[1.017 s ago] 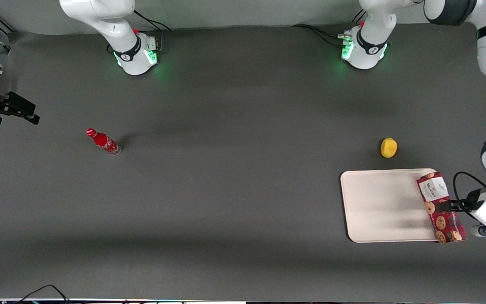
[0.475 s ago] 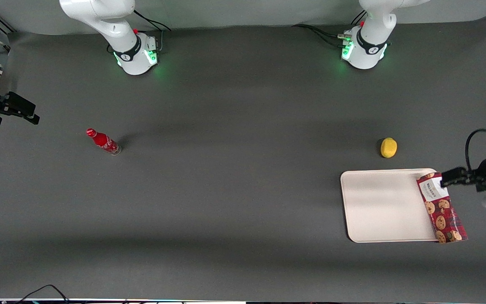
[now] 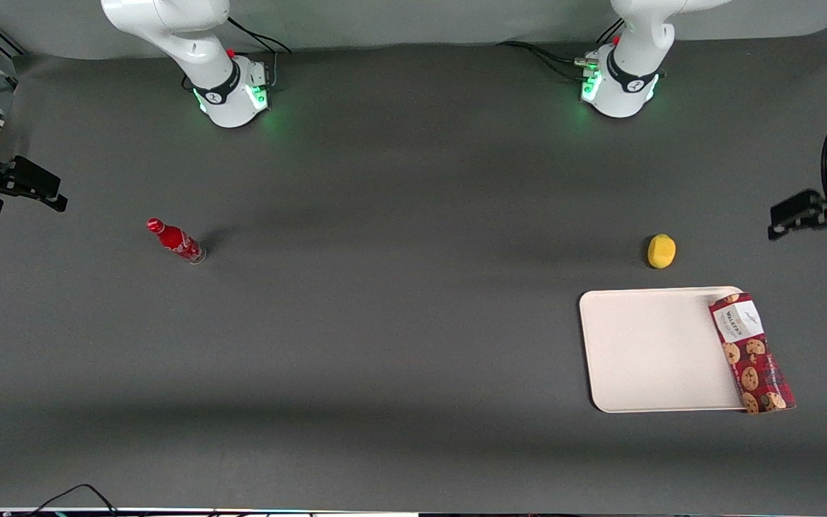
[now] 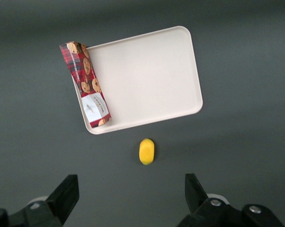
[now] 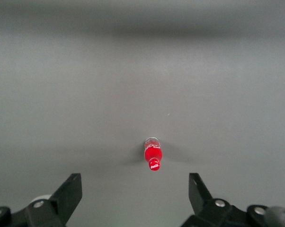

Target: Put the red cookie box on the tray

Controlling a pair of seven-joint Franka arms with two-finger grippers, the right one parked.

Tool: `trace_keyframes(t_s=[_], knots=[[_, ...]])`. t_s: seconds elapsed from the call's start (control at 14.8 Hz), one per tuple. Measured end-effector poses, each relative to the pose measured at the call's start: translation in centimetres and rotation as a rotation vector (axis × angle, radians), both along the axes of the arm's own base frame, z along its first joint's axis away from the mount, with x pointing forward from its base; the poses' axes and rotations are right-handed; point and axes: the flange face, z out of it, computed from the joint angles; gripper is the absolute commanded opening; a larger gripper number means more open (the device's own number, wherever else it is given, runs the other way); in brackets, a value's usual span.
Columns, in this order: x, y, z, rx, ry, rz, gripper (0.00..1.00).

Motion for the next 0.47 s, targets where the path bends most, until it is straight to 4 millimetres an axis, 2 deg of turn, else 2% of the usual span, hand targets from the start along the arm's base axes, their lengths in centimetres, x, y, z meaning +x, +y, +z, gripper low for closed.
trace_keyframes(t_s=[0.14,0.27,0.47], knots=[[-2.6,-1.1,2.9,0.008,0.003,-0.004,1.00],[-4.6,-1.5,4.5,0.015,0.004,-0.004,1.00],[-5.9,-1.8,3.7,0.021,0.029,-0.001,1.00]])
